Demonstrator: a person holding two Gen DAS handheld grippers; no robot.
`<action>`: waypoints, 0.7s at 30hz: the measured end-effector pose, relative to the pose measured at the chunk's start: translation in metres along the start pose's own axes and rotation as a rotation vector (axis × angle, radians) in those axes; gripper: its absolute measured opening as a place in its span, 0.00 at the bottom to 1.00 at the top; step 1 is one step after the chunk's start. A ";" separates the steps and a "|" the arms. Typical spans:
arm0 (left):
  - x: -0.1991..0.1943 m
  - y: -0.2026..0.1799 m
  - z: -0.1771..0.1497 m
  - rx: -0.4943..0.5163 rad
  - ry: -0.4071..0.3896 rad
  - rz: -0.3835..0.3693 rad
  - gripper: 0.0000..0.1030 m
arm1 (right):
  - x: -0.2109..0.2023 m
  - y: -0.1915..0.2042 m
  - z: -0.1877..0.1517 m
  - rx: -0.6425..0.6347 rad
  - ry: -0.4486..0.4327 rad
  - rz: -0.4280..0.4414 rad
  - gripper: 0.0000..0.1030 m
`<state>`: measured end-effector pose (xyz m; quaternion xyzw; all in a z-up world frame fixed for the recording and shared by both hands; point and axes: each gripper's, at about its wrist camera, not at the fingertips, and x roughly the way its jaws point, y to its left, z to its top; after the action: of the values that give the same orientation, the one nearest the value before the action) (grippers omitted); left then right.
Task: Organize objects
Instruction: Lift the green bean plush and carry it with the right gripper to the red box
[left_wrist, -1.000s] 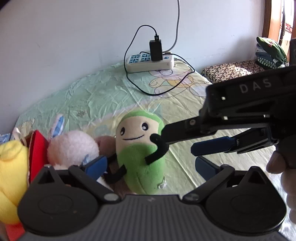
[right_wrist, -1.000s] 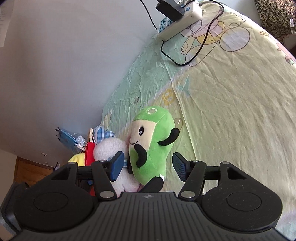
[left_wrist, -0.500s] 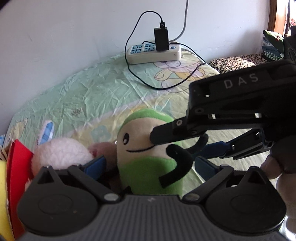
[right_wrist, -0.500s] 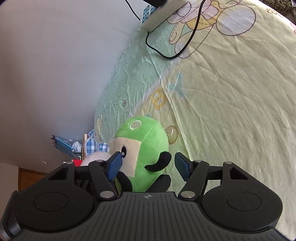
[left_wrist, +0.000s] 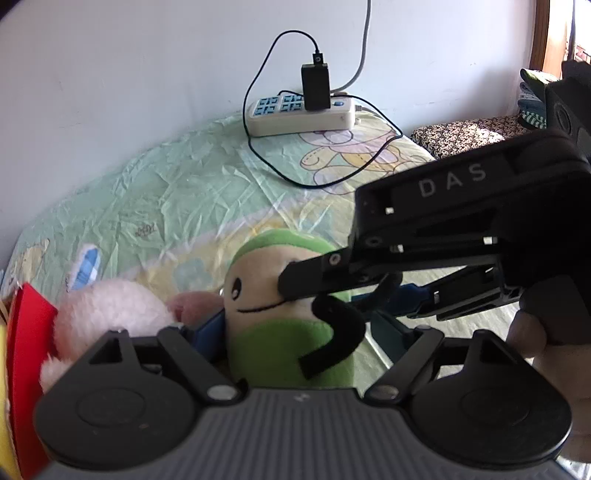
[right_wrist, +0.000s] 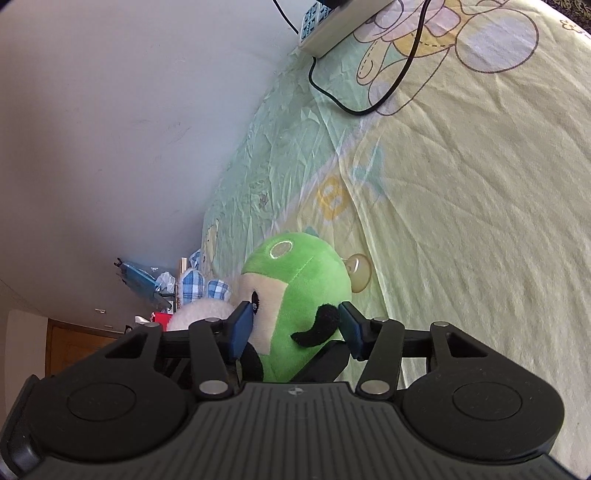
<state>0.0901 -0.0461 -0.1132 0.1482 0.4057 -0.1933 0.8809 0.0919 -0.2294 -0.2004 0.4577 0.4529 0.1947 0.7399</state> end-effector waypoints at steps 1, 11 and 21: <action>-0.002 -0.001 0.000 -0.004 0.002 -0.006 0.81 | -0.003 0.001 -0.002 -0.008 -0.001 -0.003 0.52; -0.036 -0.025 -0.010 -0.030 0.003 -0.098 0.81 | -0.048 0.002 -0.029 -0.051 0.001 -0.037 0.52; -0.067 -0.055 -0.043 -0.037 0.044 -0.167 0.81 | -0.086 -0.006 -0.075 -0.061 0.008 -0.095 0.52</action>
<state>-0.0036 -0.0621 -0.0945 0.1017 0.4393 -0.2555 0.8552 -0.0166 -0.2553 -0.1762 0.4118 0.4709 0.1747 0.7603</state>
